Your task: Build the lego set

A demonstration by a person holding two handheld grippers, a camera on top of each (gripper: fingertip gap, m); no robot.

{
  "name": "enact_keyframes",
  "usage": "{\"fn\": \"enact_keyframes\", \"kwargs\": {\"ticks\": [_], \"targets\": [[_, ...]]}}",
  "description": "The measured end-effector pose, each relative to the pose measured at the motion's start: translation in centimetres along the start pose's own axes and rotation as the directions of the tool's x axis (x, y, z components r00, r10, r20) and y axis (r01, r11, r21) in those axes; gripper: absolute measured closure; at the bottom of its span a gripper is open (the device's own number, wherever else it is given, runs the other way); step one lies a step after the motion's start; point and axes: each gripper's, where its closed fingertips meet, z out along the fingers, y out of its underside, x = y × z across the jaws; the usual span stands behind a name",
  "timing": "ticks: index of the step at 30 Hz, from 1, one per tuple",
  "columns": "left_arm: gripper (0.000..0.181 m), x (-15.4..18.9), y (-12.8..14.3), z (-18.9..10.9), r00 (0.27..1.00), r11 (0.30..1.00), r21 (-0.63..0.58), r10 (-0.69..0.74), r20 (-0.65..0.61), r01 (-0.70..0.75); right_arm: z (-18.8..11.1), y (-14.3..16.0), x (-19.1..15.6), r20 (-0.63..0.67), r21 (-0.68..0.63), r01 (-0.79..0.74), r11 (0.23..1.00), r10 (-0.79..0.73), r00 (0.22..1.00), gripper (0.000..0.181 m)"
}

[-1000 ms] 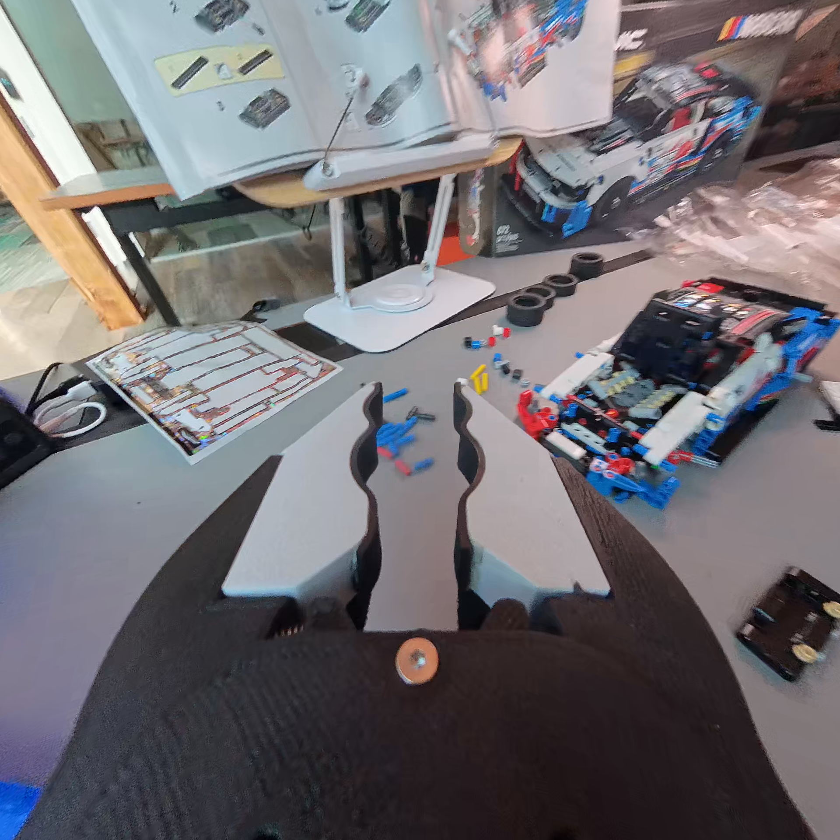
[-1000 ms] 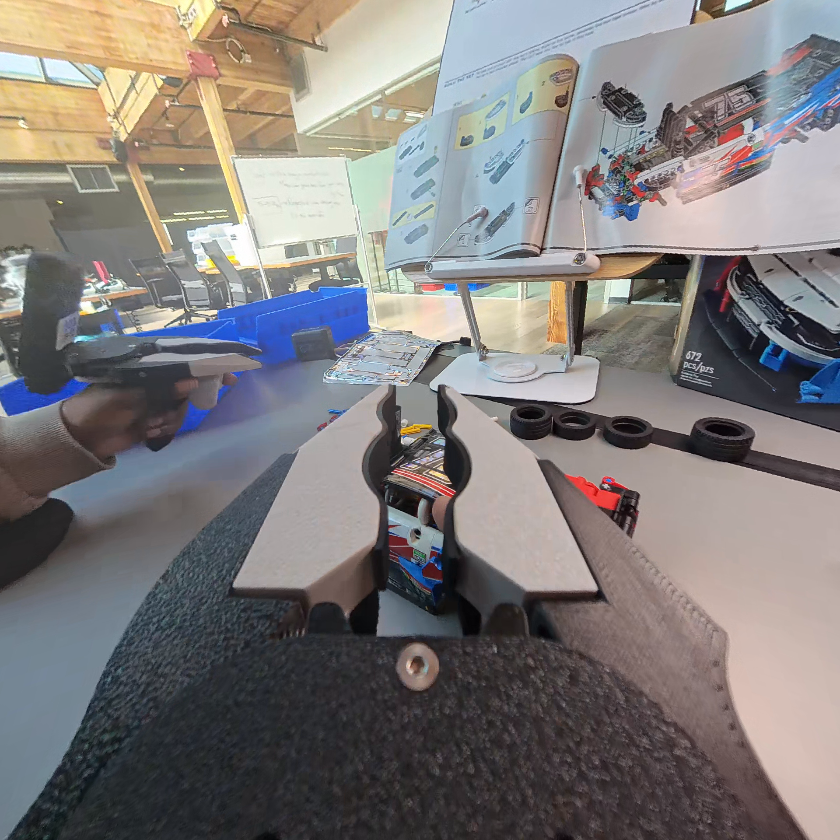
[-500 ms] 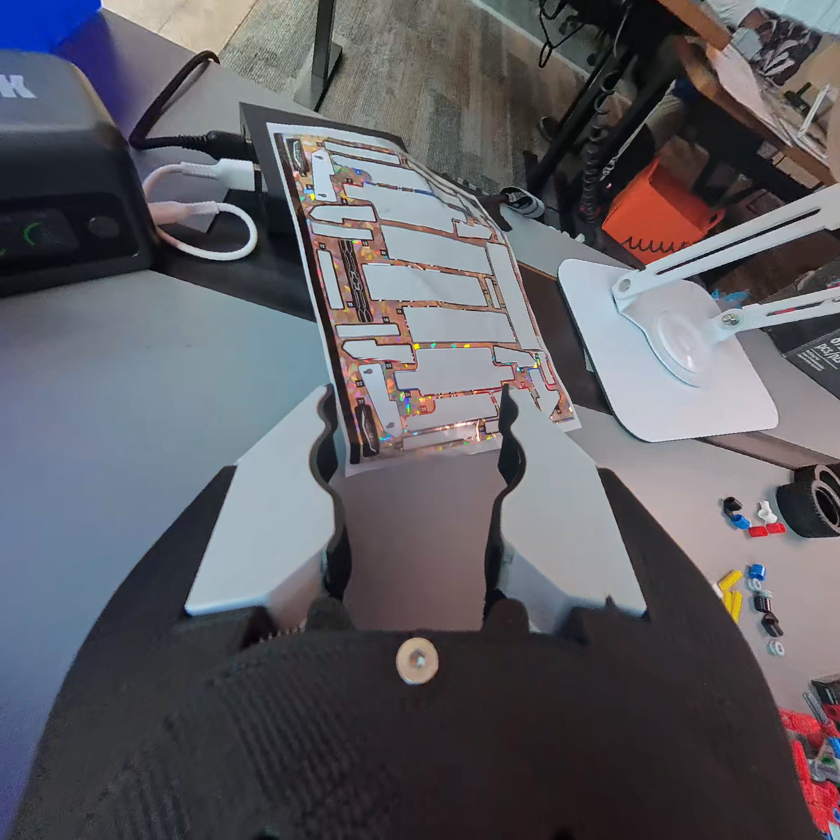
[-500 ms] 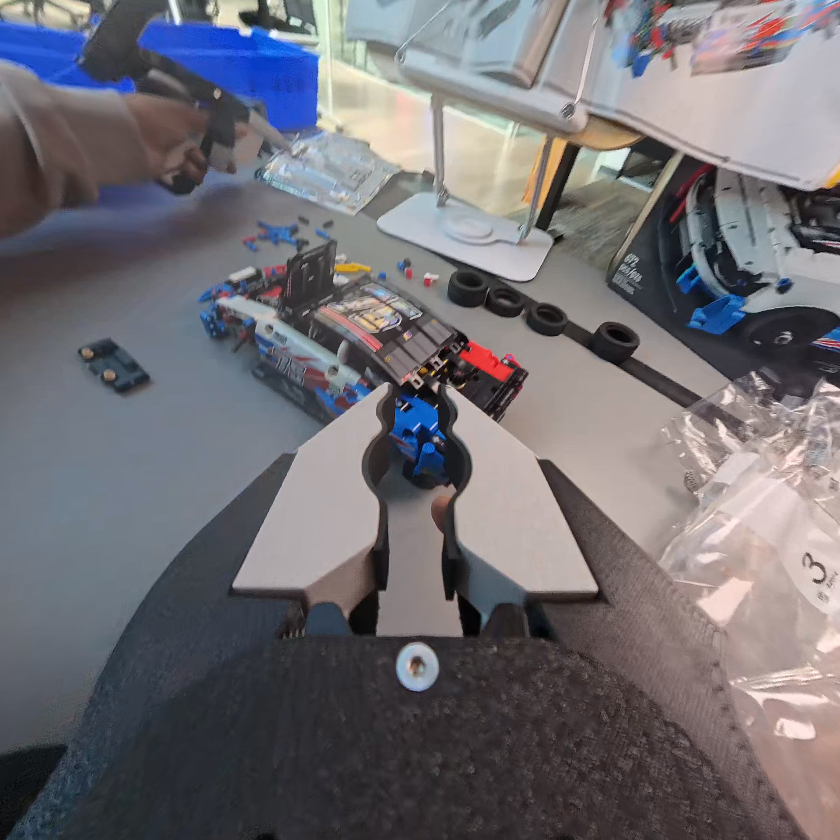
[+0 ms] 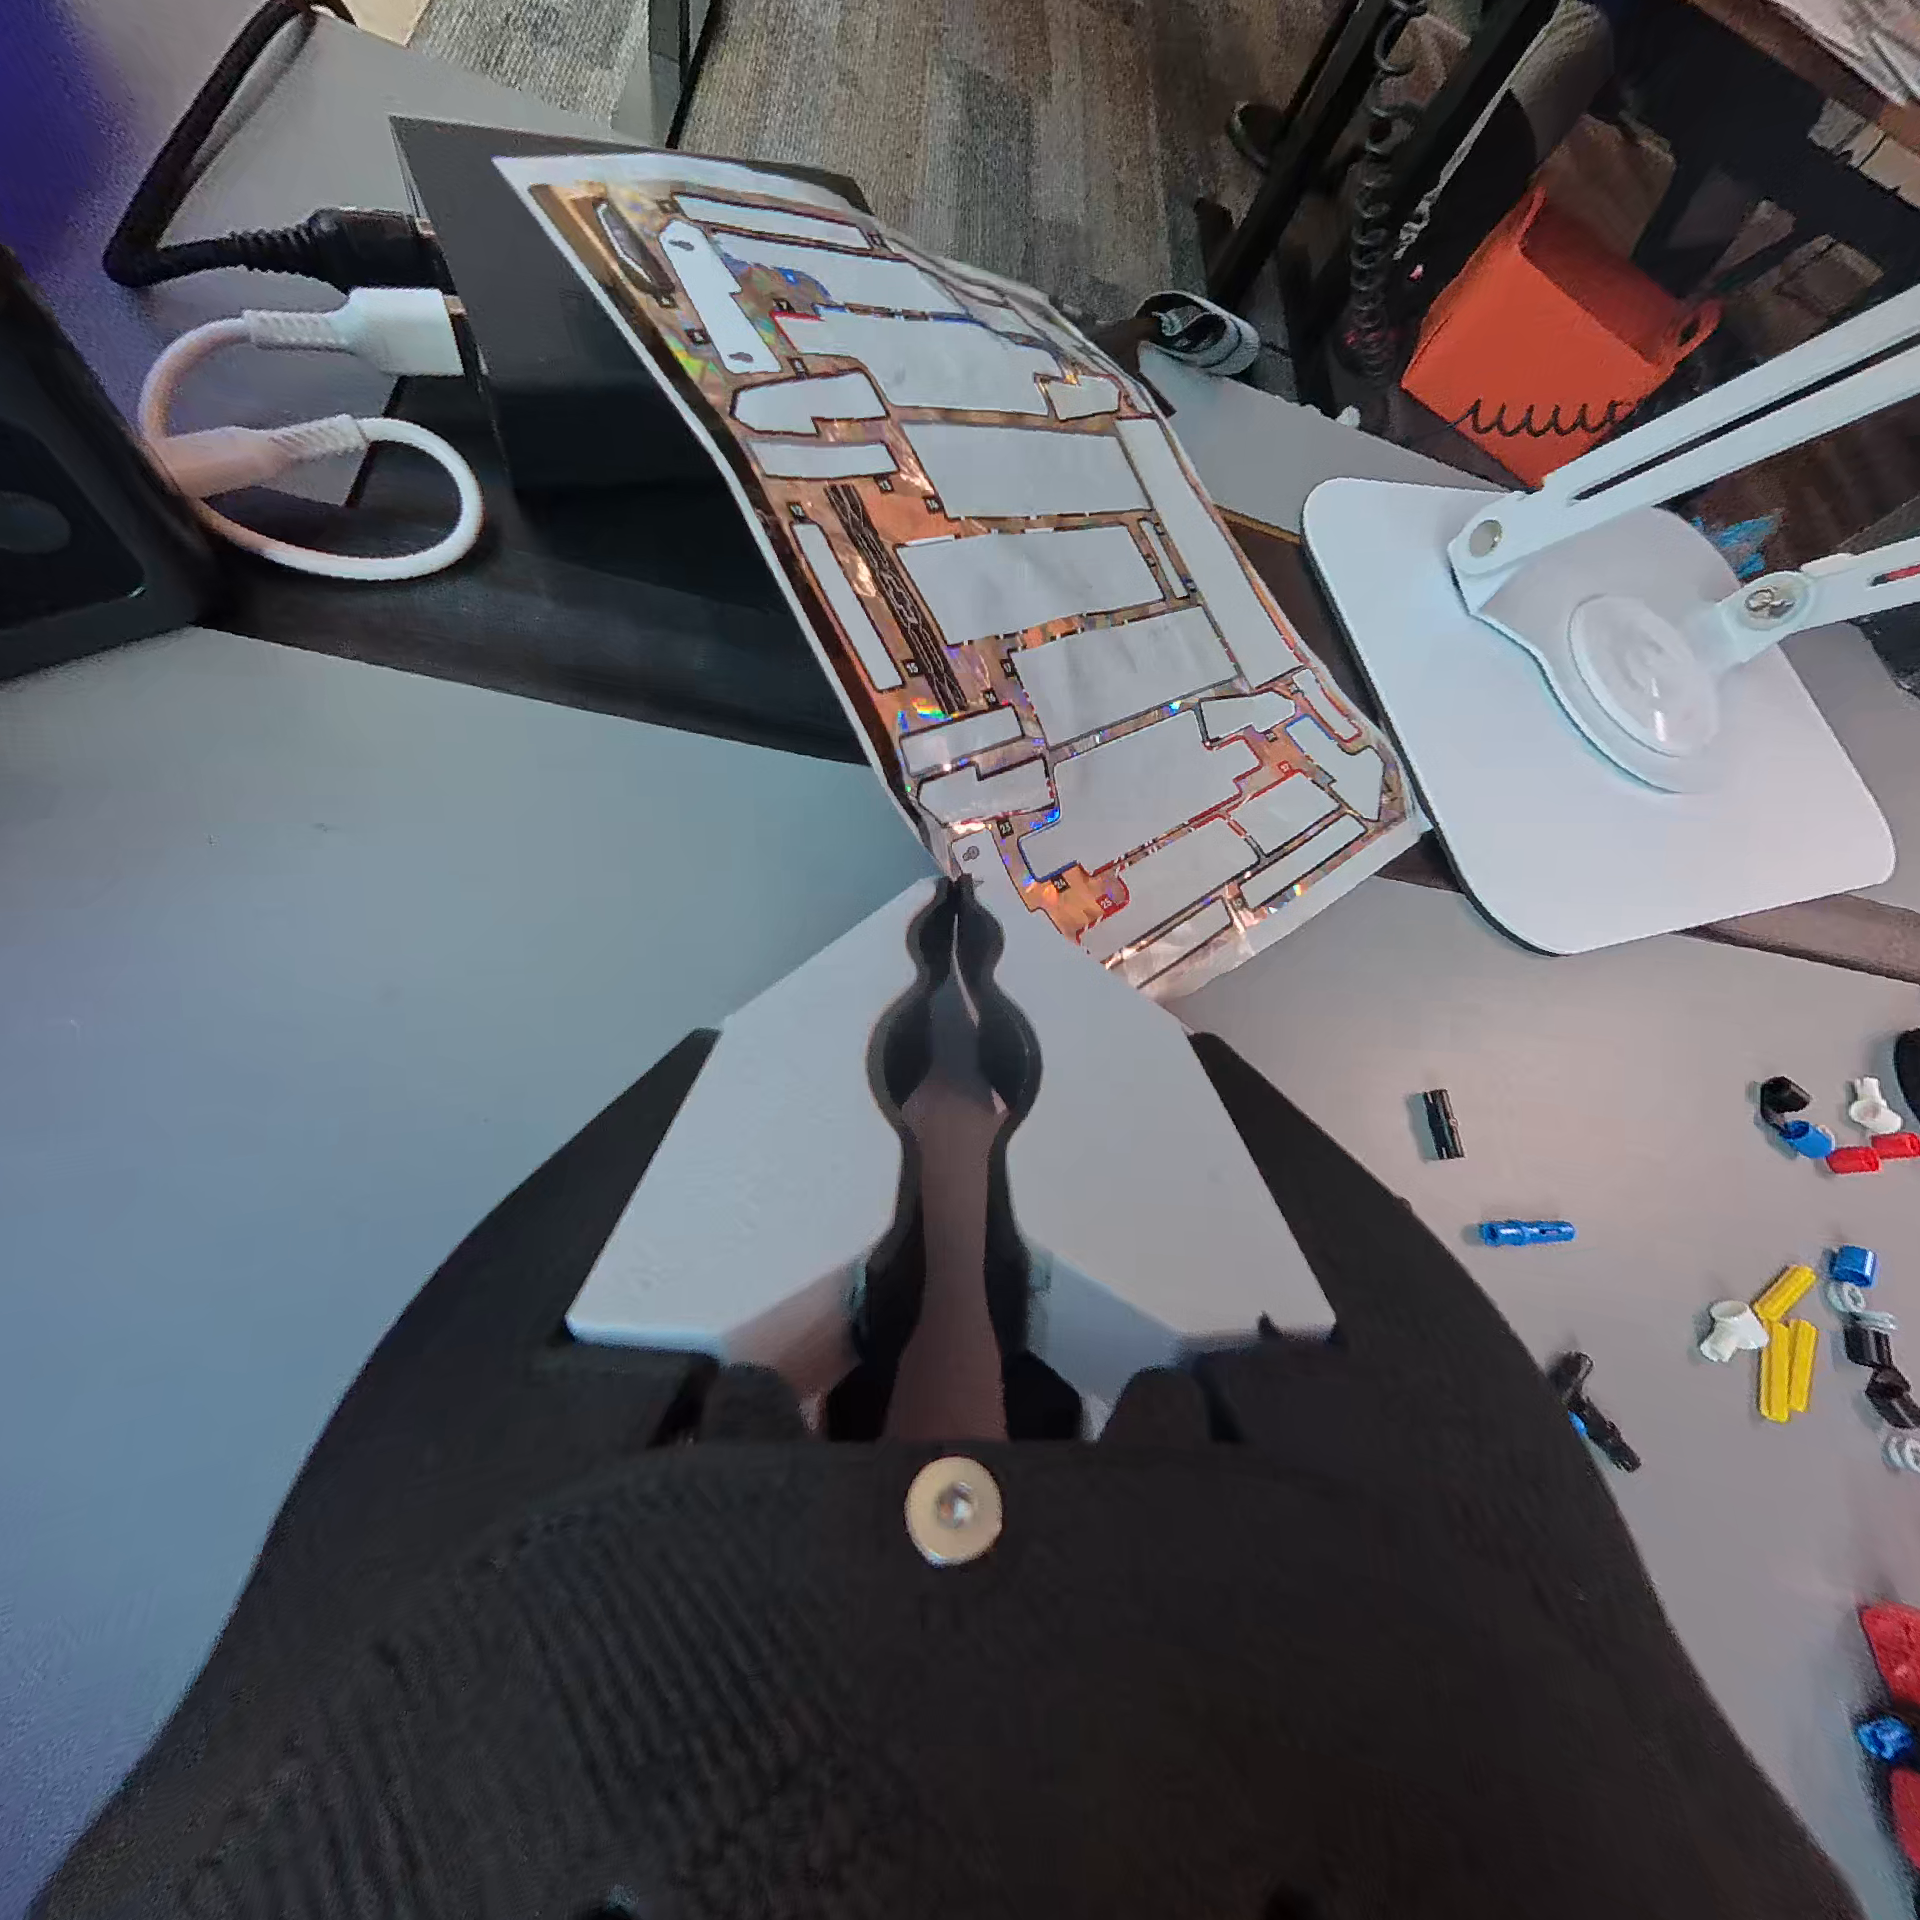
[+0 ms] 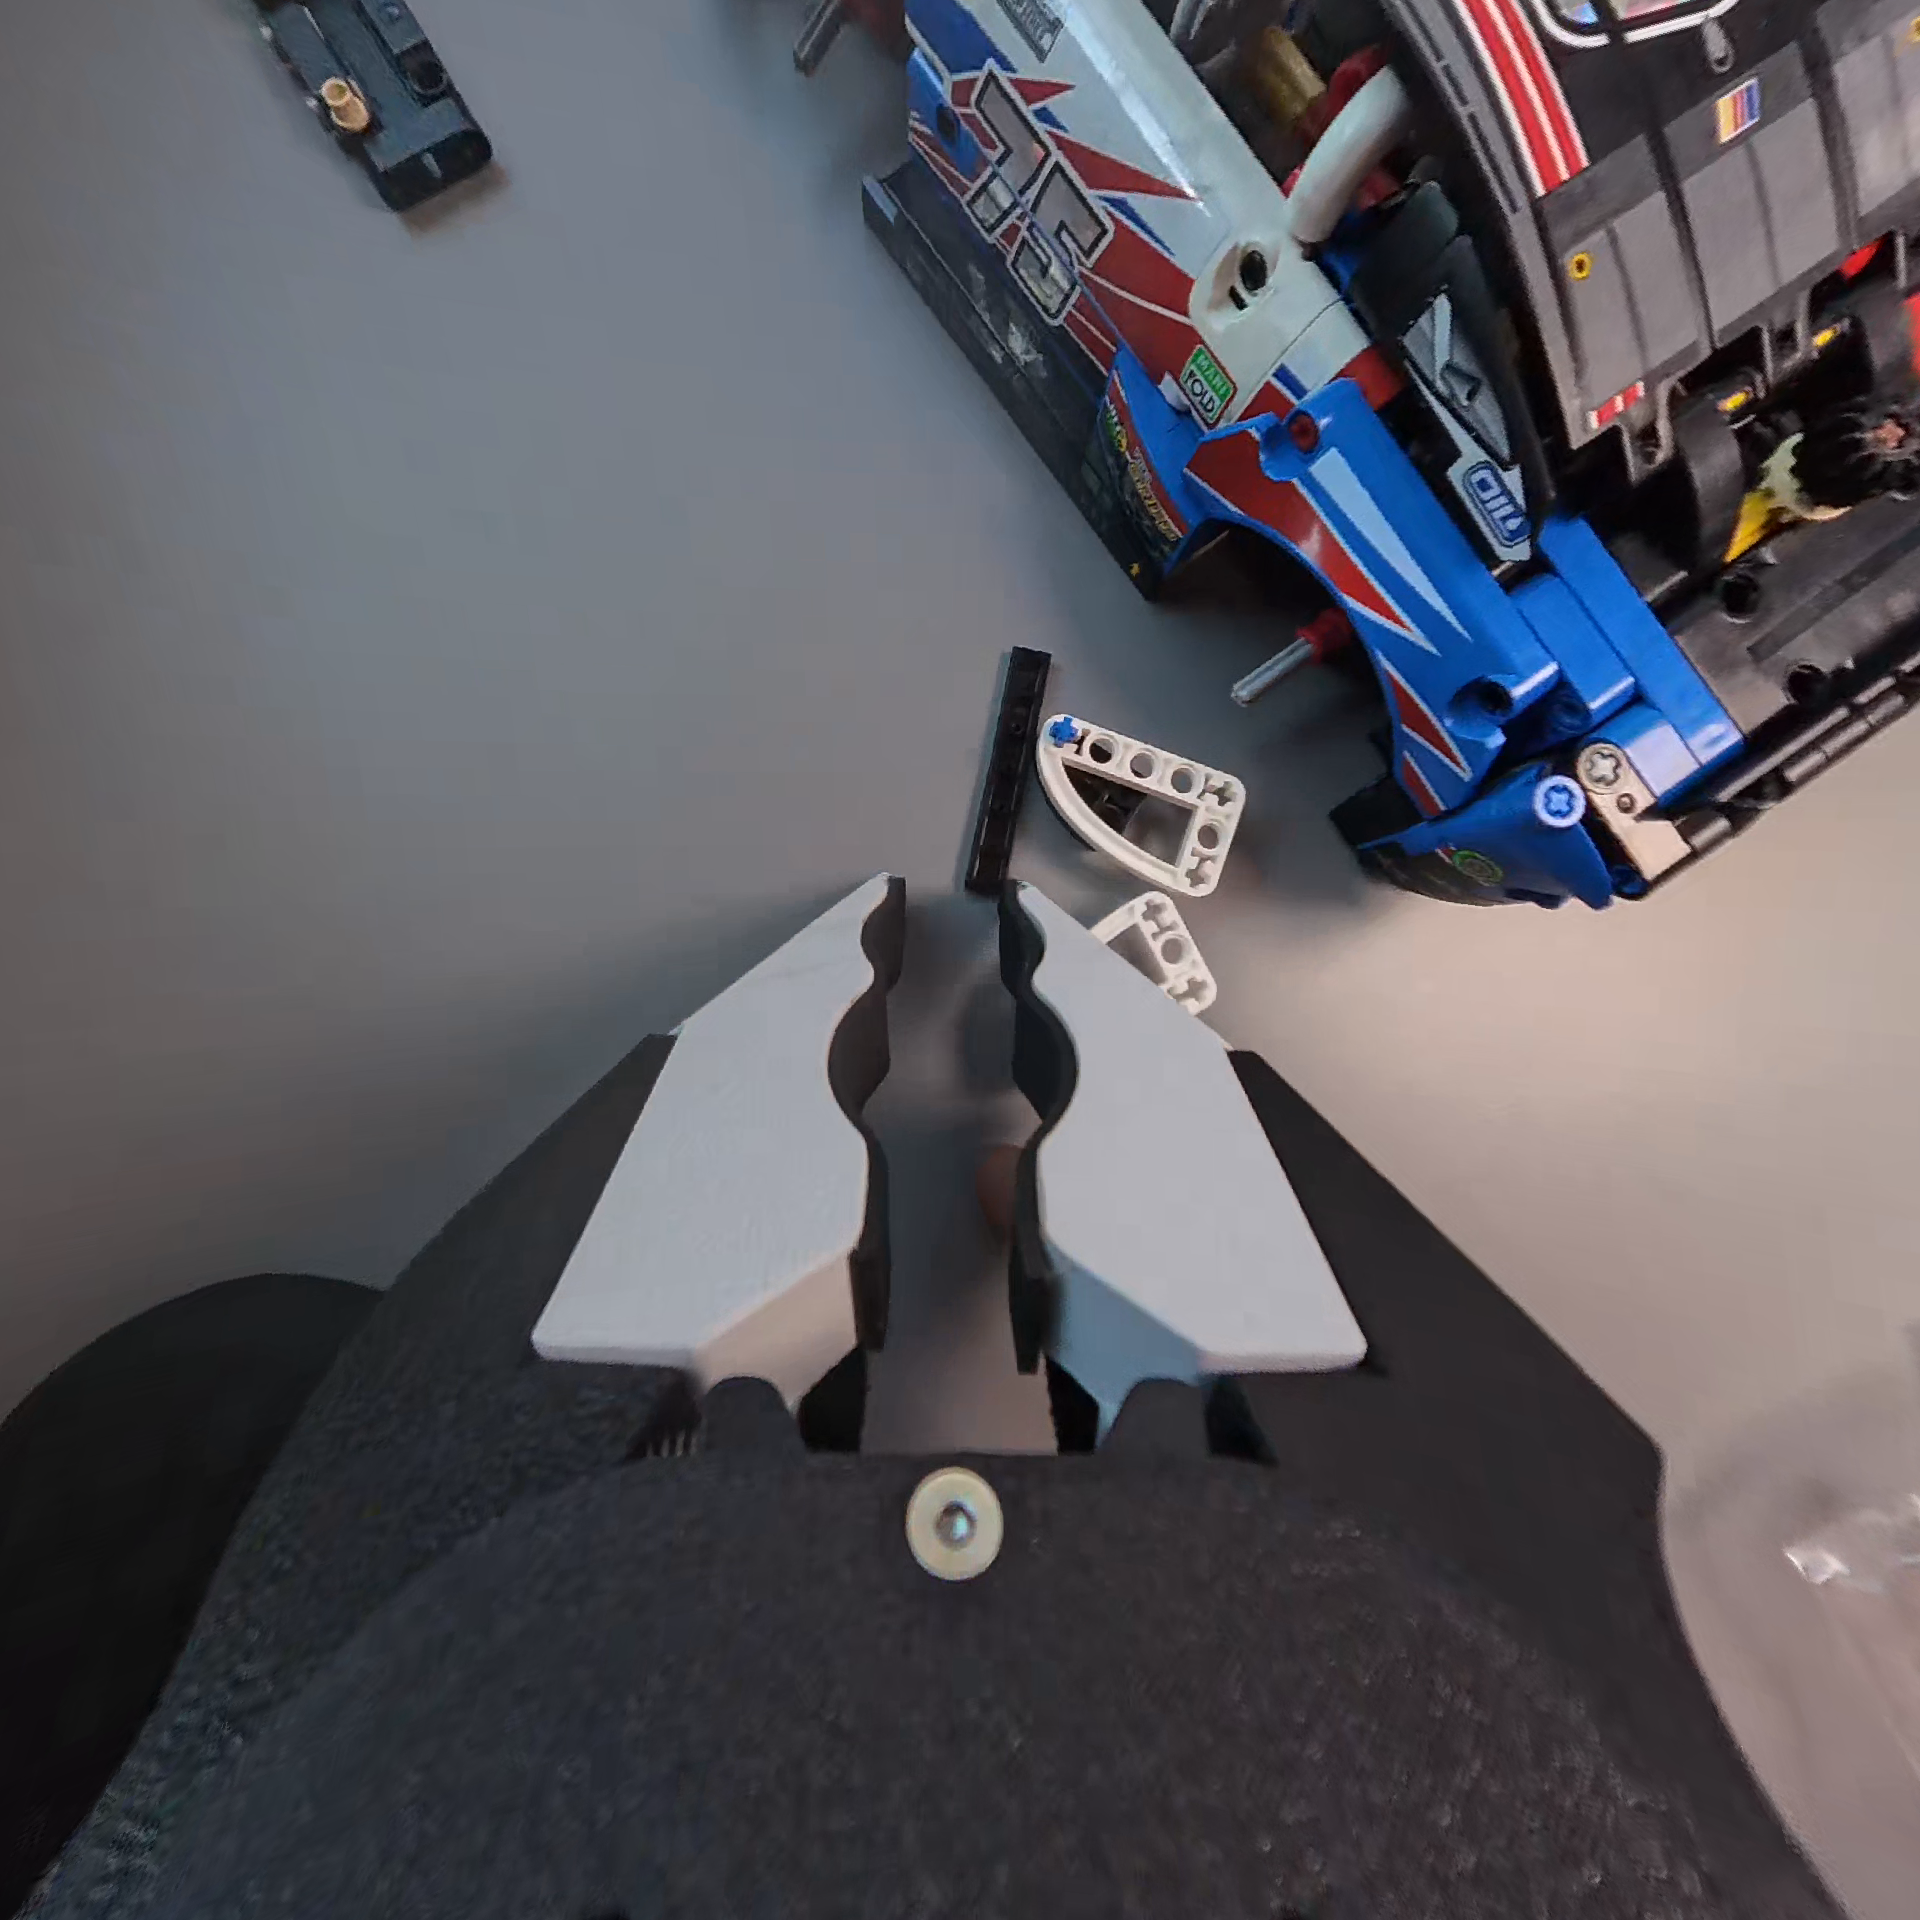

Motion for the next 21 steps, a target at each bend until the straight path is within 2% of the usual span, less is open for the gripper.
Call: {"fn": "enact_keyframes", "kwargs": {"ticks": [6, 8, 12, 15, 17, 19, 20, 21], "targets": [[0.181, 1.9, 0.6, -3.3, 0.996, 0.997, 0.066, 0.041, -0.078, -0.036, 0.5, -0.4, 0.9, -0.034, -0.005, -0.041, 0.999, 0.041, 0.999, 0.168], [0.181, 2.0, 1.1, -4.3, 0.995, 0.996, 0.076, 0.046, -0.092, -0.039, 0.7, -0.7, 0.5, -0.019, -0.012, -0.028, 1.000, 0.028, 0.999, 0.177], [0.180, 2.2, 2.2, -5.9, 0.992, 0.998, 0.067, 0.019, -0.121, -0.011, 0.9, -1.2, -1.3, 0.056, -0.016, 0.032, 0.999, -0.031, 0.998, 0.177], [0.149, 2.8, 2.3, -7.8, 0.992, 0.993, 0.112, 0.047, -0.118, -0.034, 0.7, -2.9, -4.7, 0.206, 0.083, 0.032, 0.996, -0.049, 0.977, 0.177], [0.136, 3.9, 2.0, -9.8, 0.985, 0.978, 0.169, 0.142, -0.093, -0.125, 0.2, -4.3, -6.4, 0.284, 0.160, 0.019, 0.987, -0.065, 0.957, 0.177], [0.136, 7.4, 1.9, -12.7, 0.940, 0.925, 0.268, 0.313, -0.137, -0.269, -0.5, -6.0, -7.9, 0.376, 0.239, -0.038, 0.970, -0.057, 0.925, 0.177], [0.143, 10.3, 2.6, -14.5, 0.879, 0.878, 0.326, 0.429, -0.210, -0.351, -0.8, -6.8, -8.6, 0.426, 0.274, -0.076, 0.959, -0.050, 0.903, 0.177], [0.150, 13.8, 4.3, -16.5, 0.773, 0.821, 0.376, 0.550, -0.316, -0.430, -1.0, -7.5, -9.2, 0.475, 0.300, -0.118, 0.947, -0.041, 0.879, 0.177]]}}
